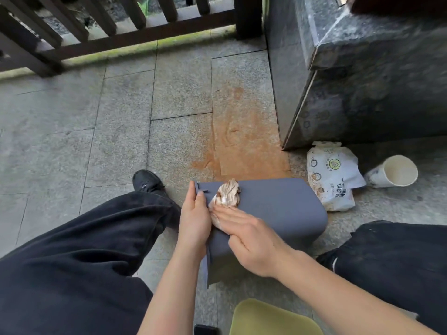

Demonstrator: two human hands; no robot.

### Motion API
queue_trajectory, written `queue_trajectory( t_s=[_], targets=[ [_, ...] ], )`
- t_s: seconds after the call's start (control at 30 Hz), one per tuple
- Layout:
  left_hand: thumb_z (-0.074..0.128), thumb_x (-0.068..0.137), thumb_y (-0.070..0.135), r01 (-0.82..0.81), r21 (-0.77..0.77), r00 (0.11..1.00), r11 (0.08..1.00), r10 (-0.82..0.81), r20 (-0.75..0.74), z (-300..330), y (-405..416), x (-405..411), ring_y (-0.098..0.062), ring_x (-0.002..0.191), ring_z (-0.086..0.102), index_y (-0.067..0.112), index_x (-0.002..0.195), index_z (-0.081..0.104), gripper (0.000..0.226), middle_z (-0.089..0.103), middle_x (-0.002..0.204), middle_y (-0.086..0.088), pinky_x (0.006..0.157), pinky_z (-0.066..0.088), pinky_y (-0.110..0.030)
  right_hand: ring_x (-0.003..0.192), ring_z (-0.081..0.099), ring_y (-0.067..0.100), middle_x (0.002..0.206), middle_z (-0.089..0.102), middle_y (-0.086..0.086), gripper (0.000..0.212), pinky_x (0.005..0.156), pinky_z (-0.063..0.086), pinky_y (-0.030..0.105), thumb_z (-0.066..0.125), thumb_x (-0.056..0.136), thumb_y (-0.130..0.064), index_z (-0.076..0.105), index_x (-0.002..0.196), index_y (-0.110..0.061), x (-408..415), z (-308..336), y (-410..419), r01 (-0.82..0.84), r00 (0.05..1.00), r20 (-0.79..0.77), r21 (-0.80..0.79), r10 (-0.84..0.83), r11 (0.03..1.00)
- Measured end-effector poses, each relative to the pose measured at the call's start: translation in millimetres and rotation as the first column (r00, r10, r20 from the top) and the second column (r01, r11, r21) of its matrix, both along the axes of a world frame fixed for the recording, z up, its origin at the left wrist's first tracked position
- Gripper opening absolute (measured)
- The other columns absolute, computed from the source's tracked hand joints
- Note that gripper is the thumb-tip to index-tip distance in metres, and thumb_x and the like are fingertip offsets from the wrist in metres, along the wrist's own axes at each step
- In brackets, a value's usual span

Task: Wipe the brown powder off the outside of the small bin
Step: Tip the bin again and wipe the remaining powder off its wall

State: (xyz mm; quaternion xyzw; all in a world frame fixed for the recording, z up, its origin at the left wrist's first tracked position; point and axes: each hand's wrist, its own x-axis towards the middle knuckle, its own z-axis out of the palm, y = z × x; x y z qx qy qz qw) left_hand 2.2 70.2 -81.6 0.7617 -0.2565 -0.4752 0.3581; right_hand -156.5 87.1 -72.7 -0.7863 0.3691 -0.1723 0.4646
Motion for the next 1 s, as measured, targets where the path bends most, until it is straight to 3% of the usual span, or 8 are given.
queue_trajectory(
  t_s=[0.2,0.4,0.53,0.67,0.73,0.8,0.87,1.0],
  targets=[
    [0.038,0.107,0.031,-0.009,-0.033,1.0,0.999,0.009,0.0,-1,1,-9,0.028,0.075,0.055,0.033,0.153,0.033,0.046,0.047,0.129,0.025,0.054,0.043,-0.002,0.143,0.022,-0.005,0.154,0.039,-0.008,0.059,0.121,0.02,0.027,0.041,0.089,0.001,0.052,0.143,-0.02,-45,-21,-17,0.28,0.951,-0.14,0.012,-0.275,0.96],
    [0.04,0.107,0.024,0.074,-0.1,0.992,0.992,-0.063,0.114,-3,-2,13,0.001,0.132,0.043,0.022,0.153,0.035,0.046,0.04,0.153,0.01,0.108,0.033,-0.02,0.143,0.025,-0.003,0.151,0.045,0.001,0.062,0.119,0.012,0.014,0.037,0.081,-0.004,0.053,0.141,-0.01,27,-4,3,0.115,0.993,0.001,0.008,-0.115,0.993],
    [0.051,0.103,0.03,0.021,-0.066,0.991,0.998,-0.012,0.13,-9,0,7,-0.004,0.12,0.054,0.025,0.151,0.039,0.05,0.048,0.149,0.006,0.102,0.042,-0.028,0.147,0.029,0.012,0.153,0.043,0.003,0.063,0.121,0.023,0.031,0.043,0.083,-0.004,0.047,0.146,-0.013,-43,-34,12,0.241,0.95,-0.162,-0.159,-0.266,0.957],
    [0.054,0.099,0.04,-0.168,-0.107,0.974,0.98,0.148,-0.172,1,-3,13,-0.007,0.07,0.067,0.034,0.152,0.031,0.059,0.073,0.108,-0.001,0.06,0.051,-0.023,0.145,0.034,0.018,0.152,0.046,0.002,0.057,0.119,0.028,0.035,0.041,0.089,0.0,0.049,0.144,-0.014,-86,-64,-22,0.576,0.722,-0.377,-0.136,-0.58,0.806],
    [0.043,0.1,0.047,0.033,-0.169,0.998,0.985,-0.04,-0.041,7,5,-5,0.002,0.096,0.068,0.037,0.153,0.027,0.057,0.07,0.116,0.022,0.077,0.053,-0.018,0.143,0.037,0.019,0.151,0.047,0.0,0.053,0.116,0.03,0.034,0.037,0.093,-0.003,0.051,0.143,-0.016,-96,-74,-39,0.69,0.62,-0.411,-0.122,-0.669,0.714],
    [0.028,0.103,0.05,0.306,-0.195,0.947,0.932,-0.276,0.166,6,15,-21,0.021,0.13,0.033,0.036,0.156,0.02,0.055,0.033,0.14,0.049,0.106,0.028,-0.006,0.14,0.04,0.022,0.151,0.047,-0.002,0.051,0.112,0.034,0.037,0.034,0.096,-0.007,0.054,0.141,-0.02,-104,-76,-53,0.78,0.538,-0.455,-0.05,-0.71,0.624],
    [0.018,0.102,0.055,0.406,-0.19,0.904,0.894,-0.362,0.227,5,15,-31,0.021,0.137,0.014,0.043,0.153,0.018,0.052,0.019,0.147,0.044,0.112,0.011,-0.004,0.133,0.045,0.03,0.15,0.048,-0.003,0.05,0.107,0.039,0.041,0.033,0.097,-0.009,0.056,0.139,-0.024,-105,-70,-59,0.793,0.528,-0.499,0.0,-0.688,0.609],
    [0.019,0.095,0.067,0.45,-0.222,0.872,0.865,-0.371,0.32,2,1,-33,0.015,0.137,0.025,0.04,0.155,0.022,0.065,0.027,0.151,0.033,0.105,0.018,0.0,0.14,0.04,0.022,0.151,0.047,0.002,0.053,0.115,0.029,0.027,0.037,0.092,-0.001,0.056,0.139,-0.016,-65,-38,-42,0.683,0.694,-0.322,0.013,-0.644,0.73]
  ],
)
